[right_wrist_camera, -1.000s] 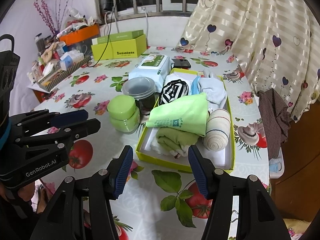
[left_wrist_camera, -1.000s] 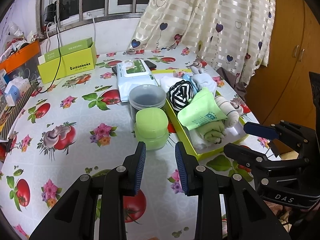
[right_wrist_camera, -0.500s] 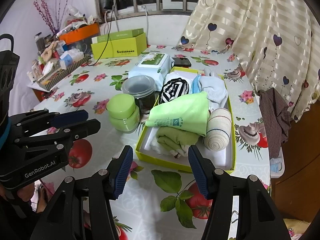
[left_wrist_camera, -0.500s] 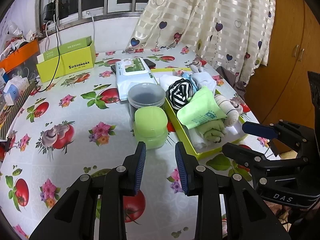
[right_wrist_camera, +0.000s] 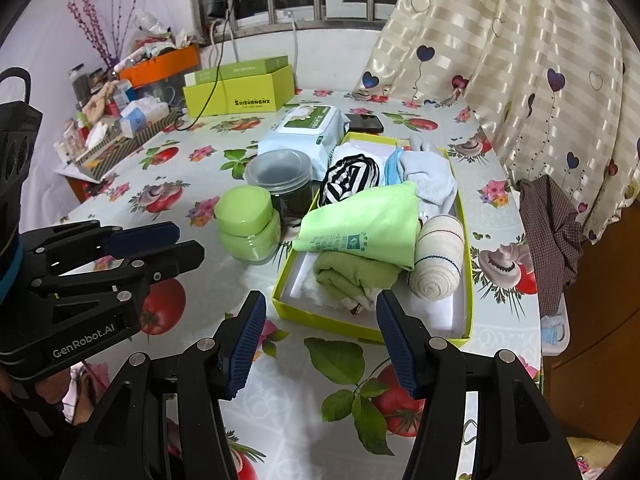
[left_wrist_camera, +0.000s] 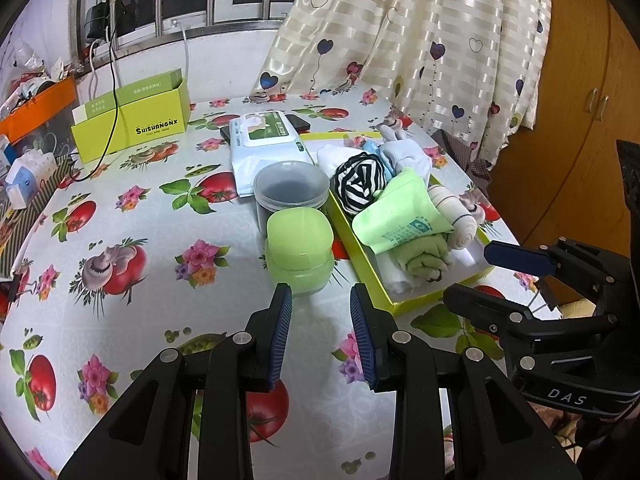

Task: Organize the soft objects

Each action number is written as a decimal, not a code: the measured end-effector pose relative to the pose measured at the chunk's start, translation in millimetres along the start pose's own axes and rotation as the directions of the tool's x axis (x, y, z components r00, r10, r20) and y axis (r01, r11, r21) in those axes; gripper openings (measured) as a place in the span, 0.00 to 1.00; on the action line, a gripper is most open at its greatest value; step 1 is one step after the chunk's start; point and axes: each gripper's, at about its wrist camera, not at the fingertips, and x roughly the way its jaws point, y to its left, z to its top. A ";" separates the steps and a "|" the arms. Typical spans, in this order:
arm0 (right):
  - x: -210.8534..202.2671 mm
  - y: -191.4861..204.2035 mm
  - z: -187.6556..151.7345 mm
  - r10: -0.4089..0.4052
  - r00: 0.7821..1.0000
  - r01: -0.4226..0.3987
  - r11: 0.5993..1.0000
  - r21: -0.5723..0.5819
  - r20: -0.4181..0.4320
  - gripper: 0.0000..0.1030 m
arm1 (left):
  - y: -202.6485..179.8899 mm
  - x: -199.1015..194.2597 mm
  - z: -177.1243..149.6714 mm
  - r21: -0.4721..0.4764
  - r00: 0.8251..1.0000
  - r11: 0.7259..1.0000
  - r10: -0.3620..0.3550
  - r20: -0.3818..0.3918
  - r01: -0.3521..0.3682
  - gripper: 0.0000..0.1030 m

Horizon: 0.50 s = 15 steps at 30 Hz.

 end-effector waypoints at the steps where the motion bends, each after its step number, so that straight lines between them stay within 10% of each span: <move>1: -0.1 0.0 0.1 0.000 1.000 0.000 1.000 0.000 0.000 0.56 | -0.3 -0.1 -0.2 0.000 1.000 1.000 0.000 -0.001 0.000 0.31; 15: 0.1 1.1 -0.5 -0.001 1.000 0.001 1.000 -0.001 -0.001 0.56 | 0.0 -1.1 -0.4 0.000 1.000 1.000 -0.002 -0.001 0.002 0.31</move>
